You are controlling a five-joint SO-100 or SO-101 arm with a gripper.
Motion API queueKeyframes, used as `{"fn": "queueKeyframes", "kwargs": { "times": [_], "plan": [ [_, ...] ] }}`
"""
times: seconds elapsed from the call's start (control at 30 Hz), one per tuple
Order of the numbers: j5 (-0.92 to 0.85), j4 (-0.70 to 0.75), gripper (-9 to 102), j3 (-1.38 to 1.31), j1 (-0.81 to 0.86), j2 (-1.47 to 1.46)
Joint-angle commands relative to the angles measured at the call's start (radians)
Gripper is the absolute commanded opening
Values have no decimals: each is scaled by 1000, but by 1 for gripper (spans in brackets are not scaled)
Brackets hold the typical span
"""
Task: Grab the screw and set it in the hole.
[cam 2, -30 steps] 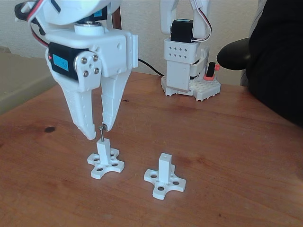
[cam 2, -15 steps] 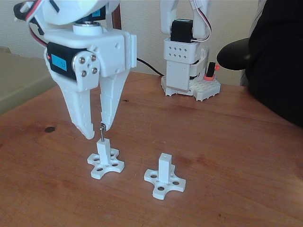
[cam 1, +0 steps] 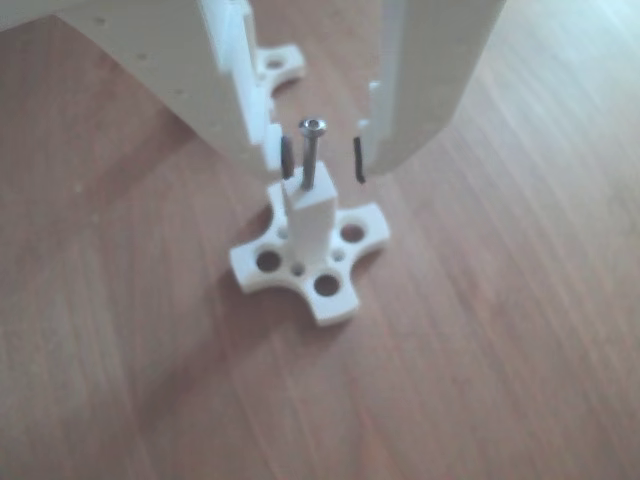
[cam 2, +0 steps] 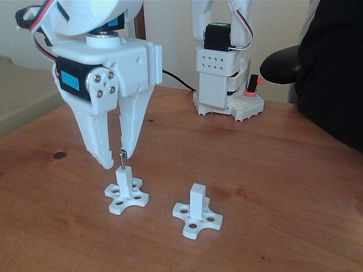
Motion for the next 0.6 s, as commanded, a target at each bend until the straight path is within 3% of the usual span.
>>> {"fn": "queueKeyframes", "kwargs": {
  "times": [0.0, 0.57],
  "plan": [
    [0, 14, 8, -91, -14, 29],
    [2, 14, 7, -95, -14, 26]
  ]
}}
